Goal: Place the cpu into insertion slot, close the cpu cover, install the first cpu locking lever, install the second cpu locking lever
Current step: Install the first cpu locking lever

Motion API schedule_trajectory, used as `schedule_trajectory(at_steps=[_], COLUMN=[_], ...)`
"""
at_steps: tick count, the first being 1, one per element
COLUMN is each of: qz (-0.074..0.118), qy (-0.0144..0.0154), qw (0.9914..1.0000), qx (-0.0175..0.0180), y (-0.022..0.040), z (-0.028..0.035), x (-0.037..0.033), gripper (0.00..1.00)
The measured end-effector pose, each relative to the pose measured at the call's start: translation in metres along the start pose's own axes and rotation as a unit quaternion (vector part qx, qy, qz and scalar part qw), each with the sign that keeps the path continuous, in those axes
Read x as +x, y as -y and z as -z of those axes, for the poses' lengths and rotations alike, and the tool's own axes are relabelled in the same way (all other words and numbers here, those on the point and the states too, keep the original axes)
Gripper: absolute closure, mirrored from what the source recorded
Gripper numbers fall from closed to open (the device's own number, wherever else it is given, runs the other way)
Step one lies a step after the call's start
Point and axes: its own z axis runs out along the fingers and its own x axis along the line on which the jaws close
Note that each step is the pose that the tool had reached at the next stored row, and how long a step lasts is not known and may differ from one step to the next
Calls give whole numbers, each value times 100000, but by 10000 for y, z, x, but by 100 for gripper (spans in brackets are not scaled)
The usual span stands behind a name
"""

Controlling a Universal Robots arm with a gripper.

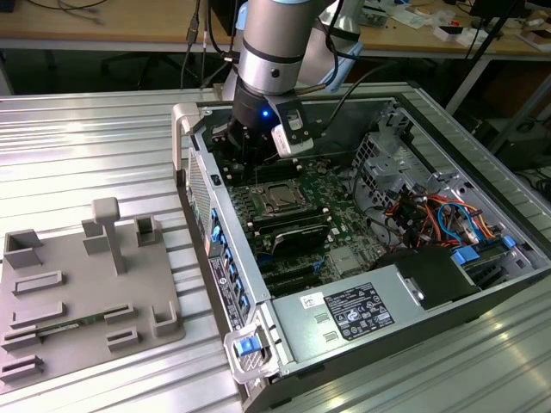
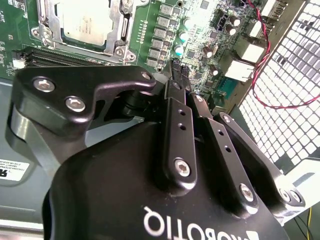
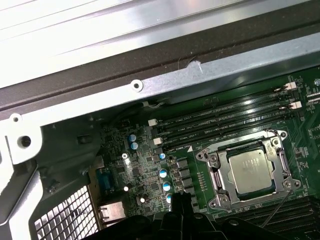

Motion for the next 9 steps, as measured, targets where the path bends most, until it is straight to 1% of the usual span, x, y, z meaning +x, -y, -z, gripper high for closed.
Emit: schedule_trajectory(at_steps=[5,7,9], qz=[306,1744,2410], qy=[-1,-9,-11], qw=[100000,99985,99971], qx=[6,22,23], y=[0,0,0], z=[0,0,0], x=[0,0,0], gripper=[89,89,89])
